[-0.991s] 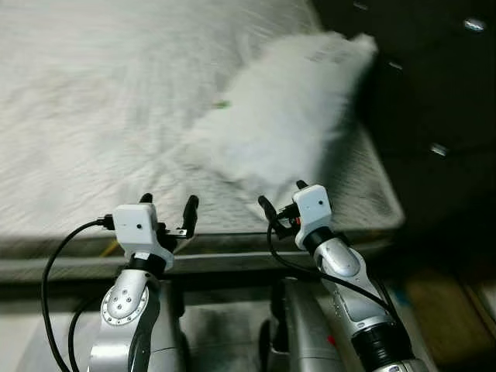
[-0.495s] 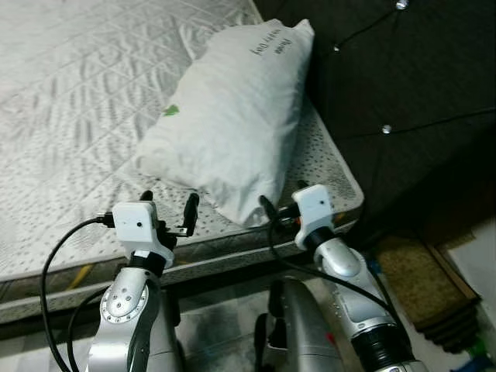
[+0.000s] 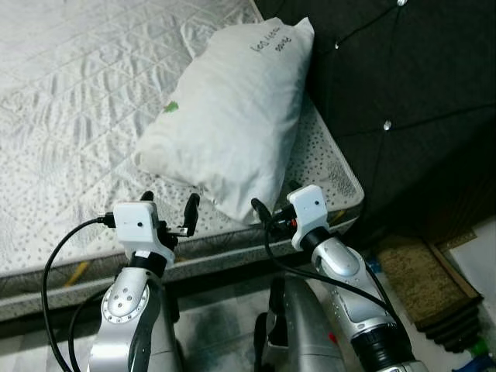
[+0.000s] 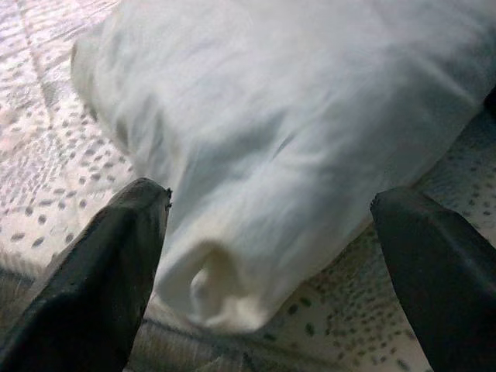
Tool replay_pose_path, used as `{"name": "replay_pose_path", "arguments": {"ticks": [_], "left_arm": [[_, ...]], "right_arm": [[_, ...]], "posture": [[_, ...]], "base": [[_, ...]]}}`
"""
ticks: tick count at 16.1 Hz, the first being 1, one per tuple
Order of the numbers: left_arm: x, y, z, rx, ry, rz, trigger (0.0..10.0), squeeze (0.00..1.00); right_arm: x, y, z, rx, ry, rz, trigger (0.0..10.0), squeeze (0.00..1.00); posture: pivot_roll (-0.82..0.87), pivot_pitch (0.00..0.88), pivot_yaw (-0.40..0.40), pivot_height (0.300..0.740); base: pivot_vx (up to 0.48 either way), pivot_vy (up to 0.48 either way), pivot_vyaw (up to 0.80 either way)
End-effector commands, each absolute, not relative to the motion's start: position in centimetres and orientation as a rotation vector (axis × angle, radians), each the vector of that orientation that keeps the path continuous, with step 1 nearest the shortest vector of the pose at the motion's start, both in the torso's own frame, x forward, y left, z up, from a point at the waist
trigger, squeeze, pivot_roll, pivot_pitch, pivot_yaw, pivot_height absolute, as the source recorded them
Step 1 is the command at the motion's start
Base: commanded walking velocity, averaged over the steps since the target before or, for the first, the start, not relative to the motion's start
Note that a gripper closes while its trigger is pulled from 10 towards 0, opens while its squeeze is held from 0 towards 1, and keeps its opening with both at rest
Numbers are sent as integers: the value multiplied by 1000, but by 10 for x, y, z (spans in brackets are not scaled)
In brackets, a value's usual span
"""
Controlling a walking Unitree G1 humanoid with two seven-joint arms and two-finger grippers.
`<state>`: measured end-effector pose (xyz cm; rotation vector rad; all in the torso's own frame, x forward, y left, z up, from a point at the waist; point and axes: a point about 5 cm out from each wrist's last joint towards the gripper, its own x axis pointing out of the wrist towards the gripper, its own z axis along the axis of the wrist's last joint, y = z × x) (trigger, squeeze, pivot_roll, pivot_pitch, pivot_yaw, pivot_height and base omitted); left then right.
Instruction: Clean up the room
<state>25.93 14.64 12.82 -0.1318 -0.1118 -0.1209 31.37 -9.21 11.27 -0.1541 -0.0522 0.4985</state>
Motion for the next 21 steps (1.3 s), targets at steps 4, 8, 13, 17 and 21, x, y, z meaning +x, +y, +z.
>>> {"name": "replay_pose_path", "arguments": {"ticks": [4,8,13,17,21], "left_arm": [[258,150,126,-106,-103,-82,10000,0],[260,155,129,-91,-124,-55,10000,0],[259,154,129,-100,-133,-58,10000,0],[259,153,129,-104,-134,-65,10000,0],[259,153,128,-108,-127,-63,10000,0]], "right_arm": [[307,-87,108,-179,-48,565,10000,0],[307,-85,110,-201,-62,589,10000,0],[306,-85,115,-225,-111,598,10000,0],[306,-87,114,-219,-109,587,10000,0],[307,-87,115,-215,-112,585,10000,0]], "posture": [[100,261,-73,473],[100,259,-74,463],[100,258,-76,463],[100,256,-76,463],[101,248,-73,463]], "base": [[0,0,0],[0,0,0],[107,0,117],[289,0,147],[253,0,0]]}}
